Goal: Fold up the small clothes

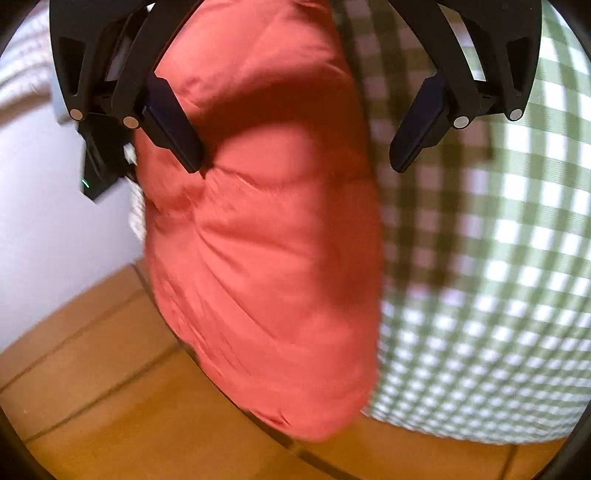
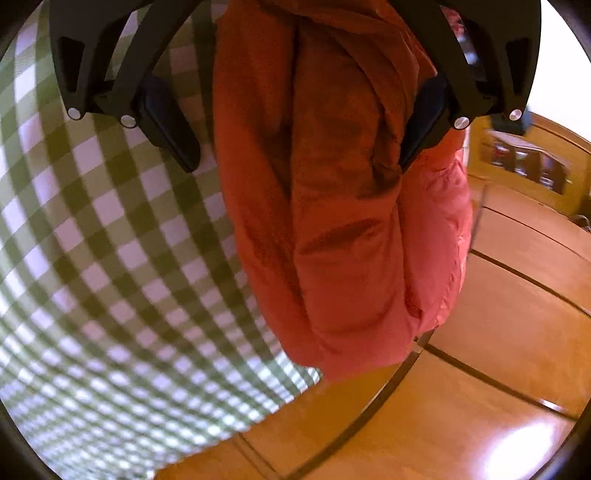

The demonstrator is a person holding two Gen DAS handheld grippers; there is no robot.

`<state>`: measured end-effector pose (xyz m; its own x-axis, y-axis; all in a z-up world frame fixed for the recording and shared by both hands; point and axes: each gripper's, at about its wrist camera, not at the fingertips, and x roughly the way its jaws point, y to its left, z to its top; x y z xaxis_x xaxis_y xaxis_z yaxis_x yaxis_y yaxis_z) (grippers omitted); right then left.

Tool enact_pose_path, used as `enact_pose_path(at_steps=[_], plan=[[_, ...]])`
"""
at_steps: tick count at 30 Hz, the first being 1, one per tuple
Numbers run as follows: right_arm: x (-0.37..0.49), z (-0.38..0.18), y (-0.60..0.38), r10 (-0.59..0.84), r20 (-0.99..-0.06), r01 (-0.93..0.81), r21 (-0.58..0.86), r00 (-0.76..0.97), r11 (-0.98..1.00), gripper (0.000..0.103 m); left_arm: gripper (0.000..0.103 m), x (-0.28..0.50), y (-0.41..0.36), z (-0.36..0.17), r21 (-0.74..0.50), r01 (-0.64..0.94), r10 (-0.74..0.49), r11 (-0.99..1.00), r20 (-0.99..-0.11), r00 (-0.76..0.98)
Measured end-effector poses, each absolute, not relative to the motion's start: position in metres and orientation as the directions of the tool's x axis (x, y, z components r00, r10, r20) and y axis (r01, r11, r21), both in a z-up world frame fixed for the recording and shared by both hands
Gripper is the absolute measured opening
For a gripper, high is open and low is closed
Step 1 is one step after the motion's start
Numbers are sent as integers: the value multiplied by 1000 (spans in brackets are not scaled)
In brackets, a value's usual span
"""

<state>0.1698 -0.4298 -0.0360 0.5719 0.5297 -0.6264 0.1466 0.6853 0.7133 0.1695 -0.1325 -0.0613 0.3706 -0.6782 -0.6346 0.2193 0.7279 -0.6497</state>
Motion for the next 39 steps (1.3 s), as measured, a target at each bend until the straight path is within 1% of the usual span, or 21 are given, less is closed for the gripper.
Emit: enact_pose_path(at_steps=[3, 11, 13, 15, 16, 18, 24, 31, 35, 39], plan=[[178, -36, -432, 557, -628, 120, 715, 543, 688, 101, 100, 170, -146, -65, -640, 255, -686, 725, -643, 340], [207, -41, -425, 627, -594, 46, 744, 505, 667, 101, 100, 181, -161, -78, -677, 245, -718, 694, -627, 303], [209, -38, -415, 623, -594, 27, 735, 508, 678, 101, 99, 179, -169, -74, -656, 256, -703, 710, -638, 314], [208, -36, -410, 623, -585, 10, 733, 519, 680, 94, 92, 180, -184, -64, -620, 278, -678, 734, -651, 341], [204, -33, -409, 615, -582, 6, 729, 532, 685, 92, 90, 177, -187, -59, -602, 290, -668, 744, -655, 353], [196, -30, -408, 614, -568, -2, 733, 549, 680, 84, 86, 172, -192, -50, -567, 317, -650, 760, -663, 371], [170, -26, -394, 610, -539, -9, 745, 581, 667, 76, 83, 151, -197, -25, -468, 391, -607, 793, -665, 435], [143, -20, -368, 634, -483, -59, 766, 604, 640, 72, 79, 114, -169, -5, -378, 425, -564, 822, -646, 515], [140, -9, -349, 650, -450, -109, 767, 612, 633, 72, 78, 91, -155, 8, -320, 422, -526, 848, -608, 595], [141, 3, -316, 667, -432, -184, 740, 607, 647, 72, 77, 78, -135, 18, -290, 397, -490, 871, -581, 650]])
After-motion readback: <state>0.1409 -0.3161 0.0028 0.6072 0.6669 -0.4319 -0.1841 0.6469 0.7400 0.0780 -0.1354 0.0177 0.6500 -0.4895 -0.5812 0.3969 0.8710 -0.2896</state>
